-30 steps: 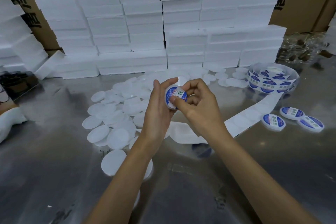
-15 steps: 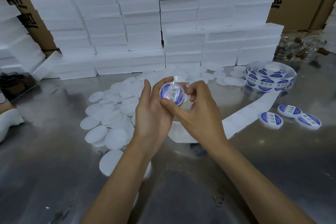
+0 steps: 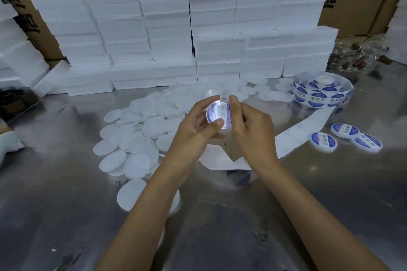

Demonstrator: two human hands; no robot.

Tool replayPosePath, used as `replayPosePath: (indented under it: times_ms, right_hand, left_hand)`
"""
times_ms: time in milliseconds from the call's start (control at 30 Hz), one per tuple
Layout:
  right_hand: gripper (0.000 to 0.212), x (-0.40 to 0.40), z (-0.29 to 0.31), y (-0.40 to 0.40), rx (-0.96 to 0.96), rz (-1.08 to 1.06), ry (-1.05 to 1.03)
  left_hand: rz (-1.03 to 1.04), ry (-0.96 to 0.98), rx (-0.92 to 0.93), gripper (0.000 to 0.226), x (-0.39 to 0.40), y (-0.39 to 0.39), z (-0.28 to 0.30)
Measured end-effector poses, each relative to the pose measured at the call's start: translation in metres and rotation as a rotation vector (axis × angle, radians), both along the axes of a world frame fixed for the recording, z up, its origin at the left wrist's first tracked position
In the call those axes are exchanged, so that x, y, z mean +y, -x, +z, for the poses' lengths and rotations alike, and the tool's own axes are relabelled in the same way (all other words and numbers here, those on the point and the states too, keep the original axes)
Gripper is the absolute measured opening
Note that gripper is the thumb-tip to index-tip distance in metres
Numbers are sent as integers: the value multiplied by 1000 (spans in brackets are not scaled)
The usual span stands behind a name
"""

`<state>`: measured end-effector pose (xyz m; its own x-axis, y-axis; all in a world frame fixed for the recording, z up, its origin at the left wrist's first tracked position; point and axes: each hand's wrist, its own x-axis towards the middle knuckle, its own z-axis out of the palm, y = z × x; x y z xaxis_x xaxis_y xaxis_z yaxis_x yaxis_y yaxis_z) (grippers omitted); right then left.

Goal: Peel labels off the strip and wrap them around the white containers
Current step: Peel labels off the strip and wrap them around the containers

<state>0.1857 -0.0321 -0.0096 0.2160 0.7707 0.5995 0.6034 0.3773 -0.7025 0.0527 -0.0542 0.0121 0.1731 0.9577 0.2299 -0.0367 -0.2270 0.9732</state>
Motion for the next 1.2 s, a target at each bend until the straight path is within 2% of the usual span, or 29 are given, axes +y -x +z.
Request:
replayPosePath:
  times_ms: [67, 167, 300, 400, 467, 533, 600, 667, 800, 900, 967, 1067, 1200]
  right_hand:
    - [48, -1, -1, -3, 37, 46, 15]
    - [49, -6, -3, -3, 71, 161, 99]
    - [52, -10, -6, 2, -105, 191, 183]
    - [43, -6, -7, 0, -131, 140, 133]
    - [42, -3, -7, -2, -136, 66, 96]
    - [42, 0, -8, -4, -112, 17, 74]
    - [41, -1, -7, -6, -66, 24, 79]
    - [37, -3, -6, -7, 5, 94, 107]
    - [45, -8, -5, -6, 86, 249, 136]
    - [60, -9, -6, -3, 10, 279, 180]
    - [60, -10, -7, -1, -39, 277, 203]
    - [43, -9, -8, -2, -46, 239, 168]
    - [42, -9, -6, -4, 19, 184, 159]
  left_hand:
    - [121, -38, 48, 41, 0, 2, -1]
    - [227, 2, -36, 41, 0, 3, 0]
    - [273, 39, -197, 26, -1, 5, -2]
    - [312, 26, -195, 24, 1, 3, -5]
    - [286, 38, -188, 22, 2, 1, -7]
    - [174, 49, -196, 18, 2, -2, -7]
    - [42, 67, -177, 42, 1, -4, -9]
    - [13, 50, -143, 52, 1, -4, -8]
    - [49, 60, -273, 40, 0, 2, -6]
    - [134, 41, -281, 21, 1, 5, -7]
    - [197, 43, -282, 11, 1, 4, -8]
    - [194, 40, -241, 15, 2, 2, -9]
    - [53, 46, -188, 28, 2, 0, -10]
